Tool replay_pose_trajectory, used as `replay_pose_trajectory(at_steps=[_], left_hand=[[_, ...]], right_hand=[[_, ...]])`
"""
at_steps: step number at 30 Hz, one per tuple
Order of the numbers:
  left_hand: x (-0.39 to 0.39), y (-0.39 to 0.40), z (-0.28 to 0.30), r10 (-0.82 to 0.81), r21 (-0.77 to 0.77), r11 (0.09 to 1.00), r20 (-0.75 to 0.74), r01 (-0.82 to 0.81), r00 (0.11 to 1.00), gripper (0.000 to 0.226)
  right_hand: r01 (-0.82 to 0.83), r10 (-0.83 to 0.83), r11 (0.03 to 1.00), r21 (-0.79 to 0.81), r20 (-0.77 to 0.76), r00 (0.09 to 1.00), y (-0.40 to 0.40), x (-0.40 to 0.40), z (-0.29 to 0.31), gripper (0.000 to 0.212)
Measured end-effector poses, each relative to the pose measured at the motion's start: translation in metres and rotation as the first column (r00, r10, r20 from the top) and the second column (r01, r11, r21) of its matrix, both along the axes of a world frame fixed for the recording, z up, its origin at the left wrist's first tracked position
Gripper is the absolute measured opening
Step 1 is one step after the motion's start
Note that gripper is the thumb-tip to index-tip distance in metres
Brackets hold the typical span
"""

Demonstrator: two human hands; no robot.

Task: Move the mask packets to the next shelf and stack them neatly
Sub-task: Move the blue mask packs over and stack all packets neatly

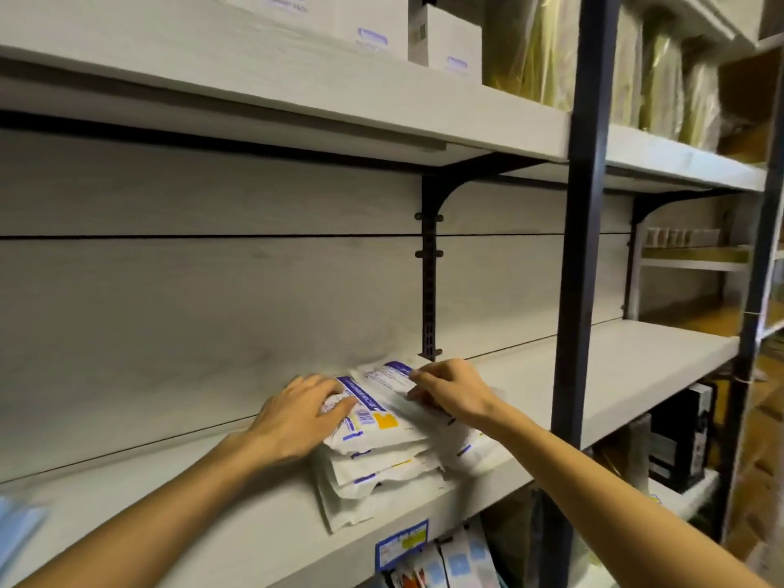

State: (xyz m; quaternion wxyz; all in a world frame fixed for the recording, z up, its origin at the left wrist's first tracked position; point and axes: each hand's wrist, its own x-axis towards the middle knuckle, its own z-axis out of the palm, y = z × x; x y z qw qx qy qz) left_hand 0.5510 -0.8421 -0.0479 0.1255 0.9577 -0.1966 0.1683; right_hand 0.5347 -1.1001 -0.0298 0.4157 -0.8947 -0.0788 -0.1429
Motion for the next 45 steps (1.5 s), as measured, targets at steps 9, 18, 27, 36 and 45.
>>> replay_pose_trajectory(at_steps=[9,18,27,36,45], left_hand=[[-0.005,0.000,-0.013,0.049,-0.065,0.997,0.127,-0.040,0.991,0.041],[-0.005,0.001,-0.013,0.056,-0.056,0.997,0.040,-0.054,0.998,0.078],[-0.040,0.022,0.018,0.097,0.031,0.994,0.170,-0.104,0.981,0.056],[-0.099,0.161,0.025,0.400,0.199,0.893,0.058,-0.403,0.915,0.042],[-0.176,0.298,0.020,0.714,0.073,0.700,-0.073,-0.710,0.696,0.063]], right_hand=[[-0.078,0.016,0.919,-0.387,-0.162,0.987,-0.026,0.020,-0.017,0.073],[-0.007,-0.053,0.812,-0.584,-0.087,0.995,-0.013,0.015,-0.011,0.051],[-0.027,0.109,0.933,-0.358,0.211,0.971,0.034,0.012,0.014,0.043],[-0.279,0.422,0.818,-0.504,0.195,0.886,0.208,-0.053,0.003,0.048],[-0.479,0.452,0.801,-0.359,-0.163,0.877,0.337,-0.100,-0.037,0.065]])
